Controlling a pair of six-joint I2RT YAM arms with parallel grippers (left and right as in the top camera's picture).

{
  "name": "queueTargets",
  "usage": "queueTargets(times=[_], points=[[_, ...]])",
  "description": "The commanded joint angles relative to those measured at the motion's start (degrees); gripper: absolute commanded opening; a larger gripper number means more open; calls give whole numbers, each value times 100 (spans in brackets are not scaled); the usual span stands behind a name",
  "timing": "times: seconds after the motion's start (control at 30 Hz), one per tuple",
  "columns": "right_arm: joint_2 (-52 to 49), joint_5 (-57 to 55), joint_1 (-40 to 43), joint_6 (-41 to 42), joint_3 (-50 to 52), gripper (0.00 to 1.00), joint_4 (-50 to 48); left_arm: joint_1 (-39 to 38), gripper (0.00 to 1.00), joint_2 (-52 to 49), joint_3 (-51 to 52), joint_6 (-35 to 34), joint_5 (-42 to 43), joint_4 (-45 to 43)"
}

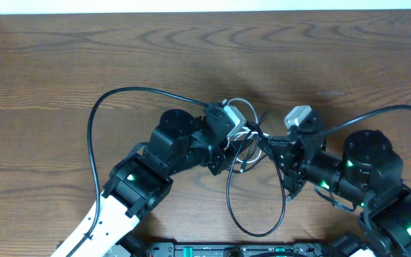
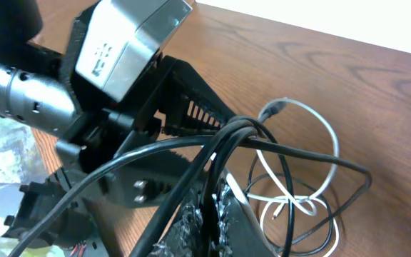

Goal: Untangle cables

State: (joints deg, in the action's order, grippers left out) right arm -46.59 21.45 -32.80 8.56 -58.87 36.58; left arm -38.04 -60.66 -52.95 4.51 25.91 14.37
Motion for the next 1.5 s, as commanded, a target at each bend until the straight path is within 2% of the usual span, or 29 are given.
queueTargets(times=[0.0,0.17,0.23,0.3,0.33,0.87,0.9,0.97,1.0,1.07,1.1,1.13,1.2,1.47], points=[[225,118,35,35,-146,1,-33,-13,50,175,-15,35,-570,-105],[245,118,35,37,-146,1,-15,-13,48,197,-15,33,-562,-227],[247,120,35,39,-146,1,-9,-13,33,177,-15,22,-562,-223],[245,120,35,39,-146,1,-7,-13,11,157,-15,-17,-564,-227],[245,120,35,39,-146,1,2,-13,8,151,-15,-35,-564,-232],[245,-1023,105,-4,-144,2,573,-13,7,424,-15,-26,-1423,-251],[245,-1023,138,-4,-144,5,573,-13,7,426,-15,-26,-1423,-251],[245,-1093,225,-4,-144,46,592,-13,7,422,-15,-28,-1449,-251],[245,-1141,269,-2,-144,57,614,-13,7,422,-15,-28,-1488,-251],[245,-1268,374,-2,-144,59,693,-11,7,422,-15,-26,-1506,-254],[245,-1397,426,0,-144,65,752,-11,7,422,-17,-26,-1508,-256],[232,-1757,518,20,-144,99,922,-11,8,422,-22,-26,-1508,-258],[168,-2116,671,66,-144,99,1156,-2,7,422,-22,-31,-1530,-291],[-636,-1954,1016,83,-136,99,1231,243,7,426,-291,-79,-1526,-299]])
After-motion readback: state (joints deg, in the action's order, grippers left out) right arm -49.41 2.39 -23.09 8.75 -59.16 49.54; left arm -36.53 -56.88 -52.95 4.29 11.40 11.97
